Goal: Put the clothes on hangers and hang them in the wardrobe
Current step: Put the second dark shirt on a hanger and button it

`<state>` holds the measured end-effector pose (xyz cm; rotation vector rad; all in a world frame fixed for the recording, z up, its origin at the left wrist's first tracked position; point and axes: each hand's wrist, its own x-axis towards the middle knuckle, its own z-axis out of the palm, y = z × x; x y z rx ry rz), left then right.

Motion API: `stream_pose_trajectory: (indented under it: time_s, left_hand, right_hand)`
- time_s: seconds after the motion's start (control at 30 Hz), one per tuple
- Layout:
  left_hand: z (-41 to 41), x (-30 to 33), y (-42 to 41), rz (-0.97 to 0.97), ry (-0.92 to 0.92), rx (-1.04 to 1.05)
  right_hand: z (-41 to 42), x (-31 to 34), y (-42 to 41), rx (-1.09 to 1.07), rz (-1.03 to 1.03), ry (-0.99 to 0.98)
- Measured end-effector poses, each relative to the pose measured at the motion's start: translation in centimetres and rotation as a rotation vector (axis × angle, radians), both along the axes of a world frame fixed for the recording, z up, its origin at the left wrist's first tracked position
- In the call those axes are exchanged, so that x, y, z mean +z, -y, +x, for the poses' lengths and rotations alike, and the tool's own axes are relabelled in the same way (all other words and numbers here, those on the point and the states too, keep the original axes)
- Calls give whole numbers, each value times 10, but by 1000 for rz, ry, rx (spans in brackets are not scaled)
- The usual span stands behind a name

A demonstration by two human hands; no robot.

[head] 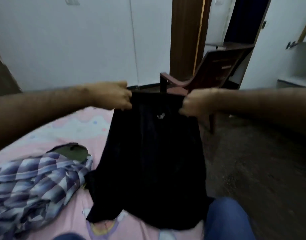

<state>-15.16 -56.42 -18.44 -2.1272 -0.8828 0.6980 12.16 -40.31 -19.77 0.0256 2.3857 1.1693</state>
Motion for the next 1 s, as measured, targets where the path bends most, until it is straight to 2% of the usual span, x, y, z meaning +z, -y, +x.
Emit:
stream_pose_trajectory:
  time_s: [0.07, 0.13, 0.17, 0.23, 0.3, 0.37, 0.5, 0.6, 0.67, 0.73, 0.87, 1.0]
  left_hand:
    - [-3, 88, -19, 147, 29, 82]
    - [3, 189, -21, 338, 12, 224]
    - [10, 238, -17, 444, 0, 281]
    - [29, 318, -3, 605, -6, 356]
    - [50, 370, 11, 676, 18, 419]
    - [67, 392, 20, 665, 57, 492]
    - [83, 383, 32, 553, 127, 484]
    - [89, 381, 37, 551, 190, 433]
    - [95, 389, 44, 551, 221, 469]
    - [98, 398, 53, 537, 282, 507]
    - [97, 408, 72, 493, 512, 465]
    - [86, 403, 82, 422, 627, 424]
  right_hand:
    - [-16, 83, -26, -104, 33, -301]
    - [-22, 181, -35, -190, -76, -702]
    - [-21, 228, -30, -203, -69, -839]
    - [-16, 308, -23, -146, 79, -924]
    - [-10, 361, -13, -160, 179, -862]
    - [-2, 395, -17, -174, 135, -785]
    - [17, 405, 8, -208, 176, -739]
    - [32, 405, 28, -238, 230, -723]
    - [36, 409, 36, -242, 211, -677]
    - [32, 411, 43, -176, 24, -643]
    - [32, 423, 66, -56, -488, -624]
    - [33, 426, 77, -96, -716, -546]
